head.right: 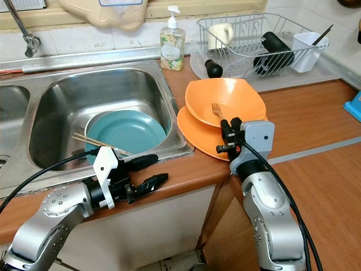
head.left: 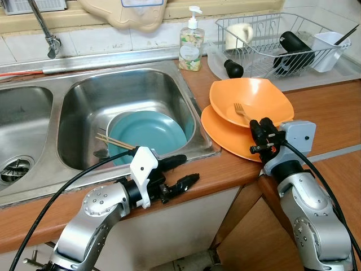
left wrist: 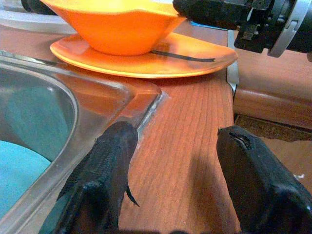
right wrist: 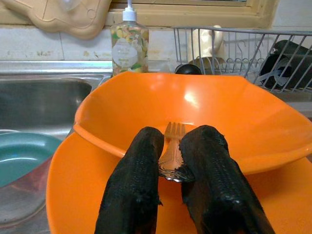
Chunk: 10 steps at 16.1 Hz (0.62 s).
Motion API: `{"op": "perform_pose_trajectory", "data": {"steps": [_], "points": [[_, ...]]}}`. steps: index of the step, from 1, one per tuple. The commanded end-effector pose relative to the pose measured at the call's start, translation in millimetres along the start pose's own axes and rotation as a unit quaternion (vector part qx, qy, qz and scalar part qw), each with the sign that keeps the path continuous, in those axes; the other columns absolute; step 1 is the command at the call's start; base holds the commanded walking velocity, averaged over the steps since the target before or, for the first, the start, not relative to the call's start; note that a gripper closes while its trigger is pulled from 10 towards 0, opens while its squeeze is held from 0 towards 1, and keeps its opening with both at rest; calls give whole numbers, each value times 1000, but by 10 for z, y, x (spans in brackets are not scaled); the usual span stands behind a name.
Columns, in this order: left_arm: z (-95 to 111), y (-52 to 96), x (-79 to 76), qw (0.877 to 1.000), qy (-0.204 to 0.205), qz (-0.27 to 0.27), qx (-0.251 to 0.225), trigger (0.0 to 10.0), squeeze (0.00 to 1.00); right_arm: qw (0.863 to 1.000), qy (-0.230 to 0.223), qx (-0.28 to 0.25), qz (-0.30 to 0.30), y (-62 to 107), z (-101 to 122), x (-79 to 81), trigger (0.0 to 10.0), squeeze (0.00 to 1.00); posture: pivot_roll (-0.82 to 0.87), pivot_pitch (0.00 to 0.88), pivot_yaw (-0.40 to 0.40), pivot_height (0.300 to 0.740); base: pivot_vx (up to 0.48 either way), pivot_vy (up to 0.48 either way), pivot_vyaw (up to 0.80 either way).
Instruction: Kitchen organization
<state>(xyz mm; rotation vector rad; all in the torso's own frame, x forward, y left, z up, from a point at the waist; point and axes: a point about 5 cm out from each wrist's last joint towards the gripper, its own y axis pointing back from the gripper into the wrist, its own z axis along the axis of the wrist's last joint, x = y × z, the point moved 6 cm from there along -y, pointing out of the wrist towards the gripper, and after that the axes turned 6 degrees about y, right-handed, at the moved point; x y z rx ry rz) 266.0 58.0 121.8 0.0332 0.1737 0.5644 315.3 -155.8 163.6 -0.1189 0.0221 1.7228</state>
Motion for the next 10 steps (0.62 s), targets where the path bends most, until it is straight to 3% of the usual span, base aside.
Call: {"op": "perform_pose_trajectory", "data": {"steps": [1, 6, 10], "points": [[74, -18, 9, 1000, -11, 2, -8, 10000, 0, 1000, 5, -6, -13, -18, 69, -77, 0, 0, -171, 0, 14, 740, 0, 0, 0], [167, -35, 97, 999, -38, 26, -22, 10000, 0, 999, -1, -50, -12, -32, 347, -134, 0, 0, -173, 0, 15, 740, 0, 0, 0], [312, -85, 237, 990, -119, 62, -35, 10000, 0, 994, -30, -94, 41, -34, 635, -50, 0, 0, -176, 0, 18, 740, 0, 0, 0]]}}
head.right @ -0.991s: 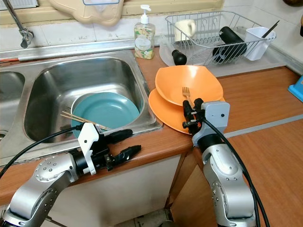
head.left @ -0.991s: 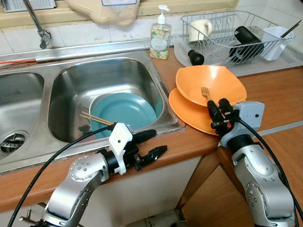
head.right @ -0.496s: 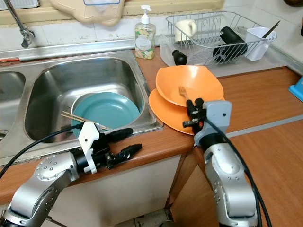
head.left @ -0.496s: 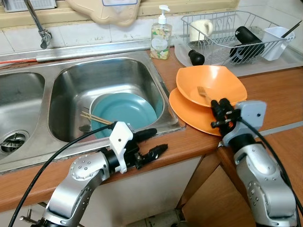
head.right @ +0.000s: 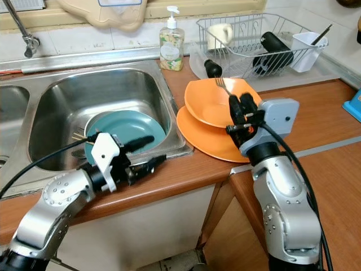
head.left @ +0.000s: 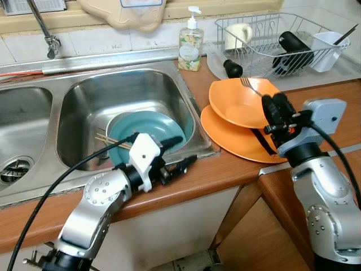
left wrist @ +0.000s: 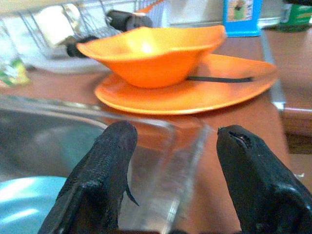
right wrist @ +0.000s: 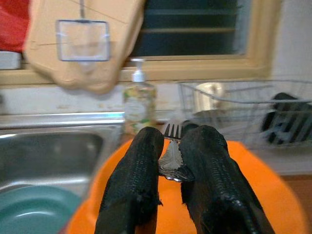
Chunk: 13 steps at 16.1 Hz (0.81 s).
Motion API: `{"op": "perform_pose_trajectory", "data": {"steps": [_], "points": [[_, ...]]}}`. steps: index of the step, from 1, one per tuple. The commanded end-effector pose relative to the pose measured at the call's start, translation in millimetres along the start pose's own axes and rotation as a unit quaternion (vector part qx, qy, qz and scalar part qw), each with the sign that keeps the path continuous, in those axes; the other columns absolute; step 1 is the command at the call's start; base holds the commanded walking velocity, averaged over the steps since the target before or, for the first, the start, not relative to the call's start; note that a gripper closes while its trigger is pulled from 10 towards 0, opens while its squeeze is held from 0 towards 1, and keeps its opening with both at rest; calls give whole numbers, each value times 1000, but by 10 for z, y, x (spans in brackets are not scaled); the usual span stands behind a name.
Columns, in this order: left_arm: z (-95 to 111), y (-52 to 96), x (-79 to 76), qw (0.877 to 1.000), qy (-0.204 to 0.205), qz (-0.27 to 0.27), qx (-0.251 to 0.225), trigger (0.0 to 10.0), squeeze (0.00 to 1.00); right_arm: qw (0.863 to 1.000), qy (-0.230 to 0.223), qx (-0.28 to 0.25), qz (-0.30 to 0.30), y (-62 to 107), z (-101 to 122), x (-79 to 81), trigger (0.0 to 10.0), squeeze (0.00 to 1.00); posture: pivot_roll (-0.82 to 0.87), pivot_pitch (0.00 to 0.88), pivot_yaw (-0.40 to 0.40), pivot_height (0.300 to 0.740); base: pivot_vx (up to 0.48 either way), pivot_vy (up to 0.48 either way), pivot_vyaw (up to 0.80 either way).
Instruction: Kitchen organization
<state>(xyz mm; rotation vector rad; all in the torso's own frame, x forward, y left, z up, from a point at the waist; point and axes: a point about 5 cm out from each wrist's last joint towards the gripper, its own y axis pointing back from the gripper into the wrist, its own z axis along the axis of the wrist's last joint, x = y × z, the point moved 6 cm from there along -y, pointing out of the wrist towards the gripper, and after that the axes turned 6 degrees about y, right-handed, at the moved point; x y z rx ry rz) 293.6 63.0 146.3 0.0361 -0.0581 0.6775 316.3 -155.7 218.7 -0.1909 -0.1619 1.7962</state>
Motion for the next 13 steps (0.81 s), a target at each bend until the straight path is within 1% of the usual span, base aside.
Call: {"op": "perform_pose_trajectory", "data": {"steps": [1, 3, 4, 5, 6, 7, 9, 12, 13], "points": [[45, -23, 49, 999, -34, 7, -1, 10000, 0, 1000, -3, -17, 26, -14, 127, 61, 0, 0, -176, 0, 19, 740, 0, 0, 0], [98, -66, 135, 993, -112, 19, 5, 10000, 0, 995, -15, -16, 98, 4, 186, 267, 0, 0, -175, 0, 19, 740, 0, 0, 0], [107, -74, 154, 992, -125, 23, 5, 10000, 0, 994, -17, -13, 109, 10, 189, 297, 0, 0, -175, 0, 19, 740, 0, 0, 0], [146, -82, 213, 988, -151, 40, 0, 10000, 0, 992, -18, -8, 125, 18, 186, 349, 0, 0, -173, 0, 20, 740, 0, 0, 0], [228, -89, 389, 971, -224, 82, -3, 10000, 0, 984, -30, 0, 175, 41, 194, 535, 0, 0, -172, 0, 20, 740, 0, 0, 0], [241, -91, 405, 968, -238, 83, -3, 10000, 0, 981, -35, 1, 189, 50, 202, 590, 0, 0, -170, 0, 19, 740, 0, 0, 0], [300, -95, 428, 961, -263, 90, -14, 10000, 0, 972, -44, 6, 231, 86, 213, 758, 0, 0, -165, 0, 13, 740, 0, 0, 0], [334, -120, 419, 957, -274, 92, -28, 10000, 0, 963, -46, 14, 264, 118, 220, 886, 0, 0, -165, 0, 10, 740, 0, 0, 0], [345, -142, 413, 953, -285, 92, -34, 10000, 0, 961, -40, 18, 274, 126, 218, 921, 0, 0, -166, 0, 10, 740, 0, 0, 0]]}}
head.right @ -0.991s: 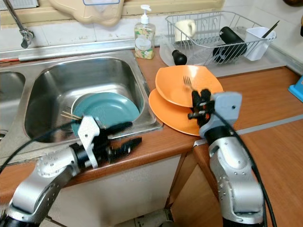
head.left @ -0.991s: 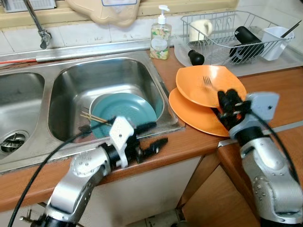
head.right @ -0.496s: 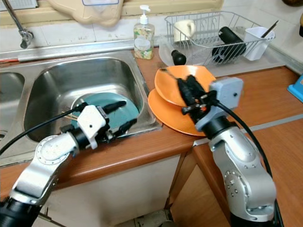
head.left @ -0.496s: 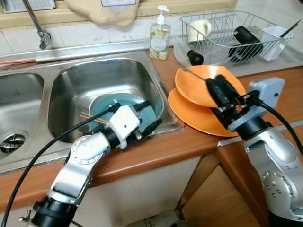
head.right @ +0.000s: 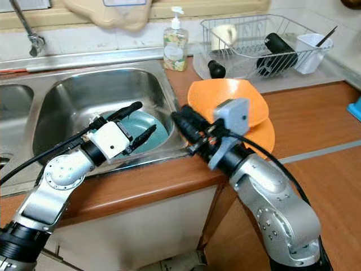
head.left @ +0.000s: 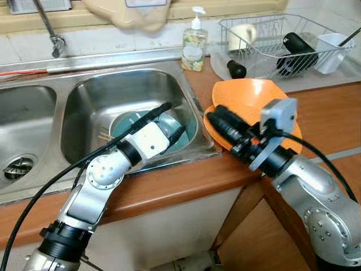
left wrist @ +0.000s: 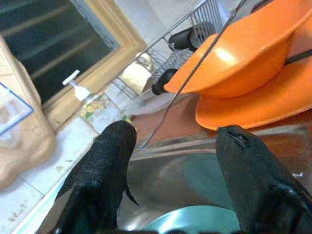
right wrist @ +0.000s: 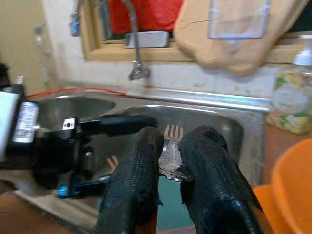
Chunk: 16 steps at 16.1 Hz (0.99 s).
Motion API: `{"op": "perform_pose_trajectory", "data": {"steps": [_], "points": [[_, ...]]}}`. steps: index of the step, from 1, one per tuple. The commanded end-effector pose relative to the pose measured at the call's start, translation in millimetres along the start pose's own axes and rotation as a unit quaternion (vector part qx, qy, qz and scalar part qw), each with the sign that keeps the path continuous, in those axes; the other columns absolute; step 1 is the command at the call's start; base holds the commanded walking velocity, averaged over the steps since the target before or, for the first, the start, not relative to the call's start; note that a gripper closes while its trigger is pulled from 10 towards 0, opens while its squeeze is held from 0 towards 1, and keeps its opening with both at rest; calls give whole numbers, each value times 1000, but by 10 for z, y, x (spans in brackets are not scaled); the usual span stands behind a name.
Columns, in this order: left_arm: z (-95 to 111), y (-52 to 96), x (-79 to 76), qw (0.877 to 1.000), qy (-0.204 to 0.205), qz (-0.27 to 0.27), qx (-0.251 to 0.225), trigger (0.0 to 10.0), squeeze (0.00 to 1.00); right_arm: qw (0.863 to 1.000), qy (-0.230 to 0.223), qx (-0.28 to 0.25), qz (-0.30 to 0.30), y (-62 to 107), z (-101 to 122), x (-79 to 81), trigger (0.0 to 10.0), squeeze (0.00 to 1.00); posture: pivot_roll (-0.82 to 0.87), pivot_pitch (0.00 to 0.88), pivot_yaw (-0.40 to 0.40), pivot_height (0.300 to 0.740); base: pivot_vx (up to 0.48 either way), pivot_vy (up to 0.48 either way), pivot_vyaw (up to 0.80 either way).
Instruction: Kitchen organization
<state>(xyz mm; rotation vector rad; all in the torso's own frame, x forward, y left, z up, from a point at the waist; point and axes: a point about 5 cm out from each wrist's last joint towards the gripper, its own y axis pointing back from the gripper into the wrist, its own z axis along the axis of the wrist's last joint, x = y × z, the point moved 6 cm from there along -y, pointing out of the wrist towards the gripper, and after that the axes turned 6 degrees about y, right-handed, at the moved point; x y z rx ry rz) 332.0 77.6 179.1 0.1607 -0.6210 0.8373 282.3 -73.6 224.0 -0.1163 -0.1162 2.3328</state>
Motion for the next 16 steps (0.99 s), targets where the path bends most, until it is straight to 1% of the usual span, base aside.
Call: {"op": "perform_pose_trajectory", "data": {"steps": [1, 4, 5, 6, 7, 11, 16], "points": [[47, -43, 30, 1000, -16, 4, -9, 10000, 0, 1000, 9, -9, 20, -21, 92, 73, 0, 0, -169, 0, 14, 740, 0, 0, 0], [64, -75, 52, 999, -39, 5, -18, 10000, 0, 999, 9, -10, 33, -28, 132, 126, 0, 0, -176, 0, 24, 740, 0, 0, 0], [53, -83, 37, 999, -44, -3, -18, 7216, 0, 999, 10, -9, 41, -29, 149, 156, 0, 0, -177, 0, 25, 740, 0, 0, 0], [39, -86, 15, 999, -50, -13, -16, 3059, 0, 999, 11, -9, 45, -28, 157, 174, 0, 0, -175, 0, 24, 740, 0, 0, 0], [33, -87, 11, 998, -53, -15, -15, 0, 0, 999, 11, -8, 47, -28, 157, 186, 0, 0, -175, 0, 22, 740, 0, 0, 0], [86, -116, 41, 997, -74, -11, -31, 0, 0, 999, 10, -6, 48, -39, 162, 194, 0, 0, -171, 0, 18, 740, 0, 0, 0], [107, -119, 41, 996, -85, -12, -38, 0, 0, 999, 8, -7, 51, -56, 176, 211, 0, 0, -170, 0, 15, 740, 0, 0, 0]]}}
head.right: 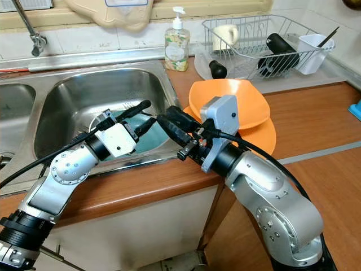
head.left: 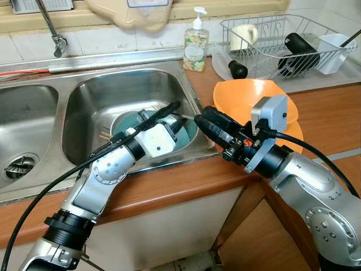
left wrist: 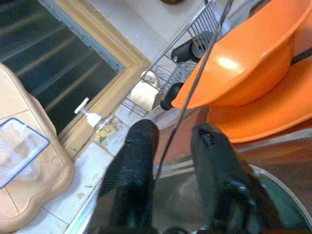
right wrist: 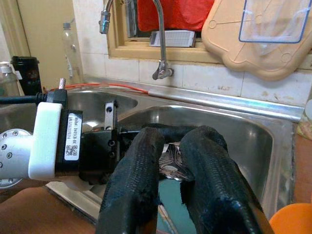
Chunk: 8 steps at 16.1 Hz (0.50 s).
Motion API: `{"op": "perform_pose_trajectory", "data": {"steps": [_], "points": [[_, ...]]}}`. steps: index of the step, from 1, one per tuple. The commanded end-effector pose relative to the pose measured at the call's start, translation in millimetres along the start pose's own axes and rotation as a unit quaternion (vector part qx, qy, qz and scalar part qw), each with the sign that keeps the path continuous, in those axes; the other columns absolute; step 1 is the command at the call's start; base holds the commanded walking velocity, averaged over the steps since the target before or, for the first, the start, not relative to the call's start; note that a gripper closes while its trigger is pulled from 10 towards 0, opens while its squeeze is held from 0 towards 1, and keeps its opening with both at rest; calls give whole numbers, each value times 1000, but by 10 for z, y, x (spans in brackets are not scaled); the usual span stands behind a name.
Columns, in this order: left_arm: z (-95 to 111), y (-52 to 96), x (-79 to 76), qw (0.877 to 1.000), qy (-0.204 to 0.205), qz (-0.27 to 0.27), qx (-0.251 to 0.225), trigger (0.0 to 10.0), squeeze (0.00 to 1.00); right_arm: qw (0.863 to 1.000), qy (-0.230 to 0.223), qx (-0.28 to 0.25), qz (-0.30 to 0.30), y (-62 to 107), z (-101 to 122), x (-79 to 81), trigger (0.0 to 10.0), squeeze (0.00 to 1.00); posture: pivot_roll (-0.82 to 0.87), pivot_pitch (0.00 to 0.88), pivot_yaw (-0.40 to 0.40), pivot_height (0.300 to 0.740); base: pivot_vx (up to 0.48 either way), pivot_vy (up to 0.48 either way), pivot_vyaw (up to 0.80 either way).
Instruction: Kitchen organization
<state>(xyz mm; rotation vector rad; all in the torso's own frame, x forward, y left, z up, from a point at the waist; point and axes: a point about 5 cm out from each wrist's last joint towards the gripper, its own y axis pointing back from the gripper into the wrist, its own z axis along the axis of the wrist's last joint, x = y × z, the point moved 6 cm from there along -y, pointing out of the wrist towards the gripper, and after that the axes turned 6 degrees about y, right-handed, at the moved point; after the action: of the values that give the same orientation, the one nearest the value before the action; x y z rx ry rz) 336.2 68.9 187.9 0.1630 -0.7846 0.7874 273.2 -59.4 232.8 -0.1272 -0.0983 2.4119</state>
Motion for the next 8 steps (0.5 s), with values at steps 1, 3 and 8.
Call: {"op": "perform_pose_trajectory", "data": {"steps": [1, 3, 8], "points": [[16, -21, 24, 1000, -14, -4, -3, 0, 0, 1000, 5, -12, 11, -19, 89, 50, 0, 0, -170, 0, 15, 740, 0, 0, 0], [17, -20, 11, 1000, -14, -9, -5, 0, 0, 1000, 4, -14, 11, -23, 98, 49, 0, 0, -170, 0, 15, 740, 0, 0, 0], [19, -9, -15, 999, -27, -22, -10, 0, 0, 1000, 8, -16, 9, -42, 109, 42, 0, 0, -166, 0, 16, 740, 0, 0, 0]]}}
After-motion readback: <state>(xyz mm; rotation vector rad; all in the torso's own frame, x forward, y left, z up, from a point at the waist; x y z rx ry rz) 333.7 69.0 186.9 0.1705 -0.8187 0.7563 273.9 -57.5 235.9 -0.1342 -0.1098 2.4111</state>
